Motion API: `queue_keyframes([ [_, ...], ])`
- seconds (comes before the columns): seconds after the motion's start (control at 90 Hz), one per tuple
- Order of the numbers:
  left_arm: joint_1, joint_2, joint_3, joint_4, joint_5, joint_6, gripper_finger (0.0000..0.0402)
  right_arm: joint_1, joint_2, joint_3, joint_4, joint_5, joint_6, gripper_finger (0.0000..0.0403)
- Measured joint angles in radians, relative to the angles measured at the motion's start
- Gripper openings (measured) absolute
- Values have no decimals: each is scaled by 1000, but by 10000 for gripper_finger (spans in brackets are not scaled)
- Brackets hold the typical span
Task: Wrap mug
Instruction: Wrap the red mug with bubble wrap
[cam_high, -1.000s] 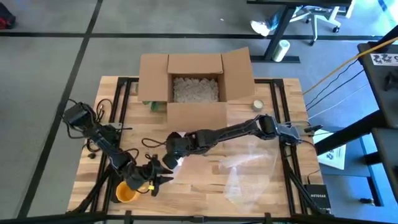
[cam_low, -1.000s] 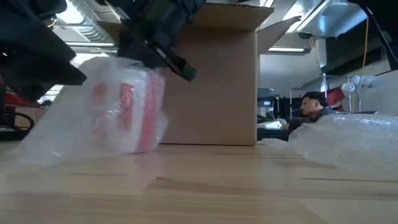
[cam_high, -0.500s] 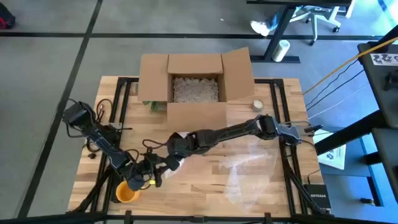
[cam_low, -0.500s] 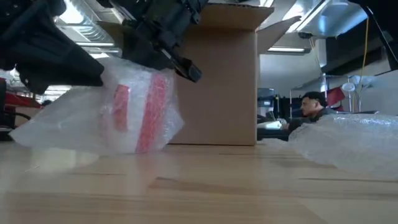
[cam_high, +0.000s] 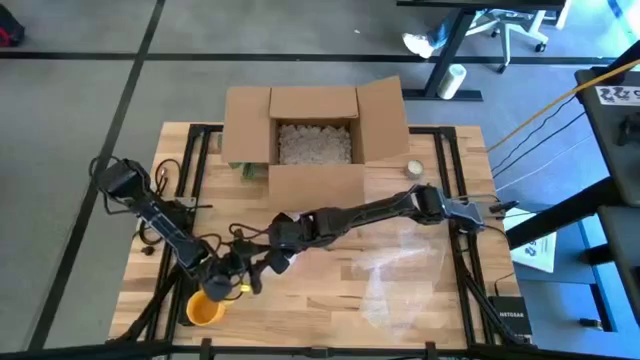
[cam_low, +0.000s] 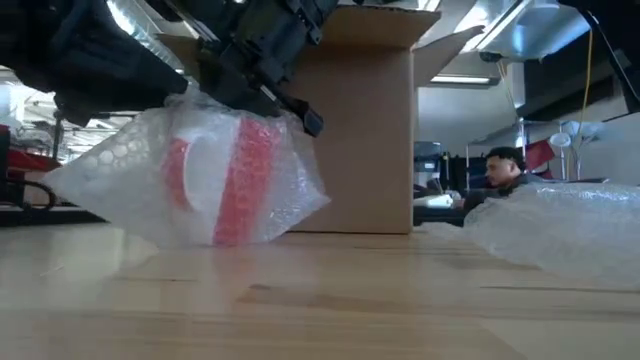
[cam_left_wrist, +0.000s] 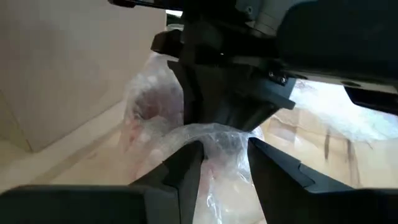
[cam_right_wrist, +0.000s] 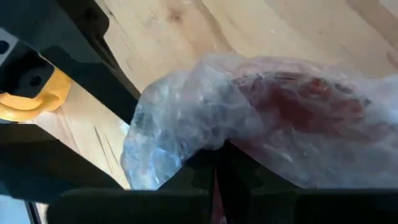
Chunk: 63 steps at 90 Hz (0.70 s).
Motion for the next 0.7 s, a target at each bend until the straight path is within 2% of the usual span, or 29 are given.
queue_keyframes([
  [0.222,26,0,0,-8,3,15,117,4,-64,0,-97,8,-11,0],
  [0.556,92,0,0,-12,82,16,117,4,-131,1,-177,38,-87,0],
  [0.7,112,0,0,-12,110,20,117,19,-136,49,-188,123,-185,0],
])
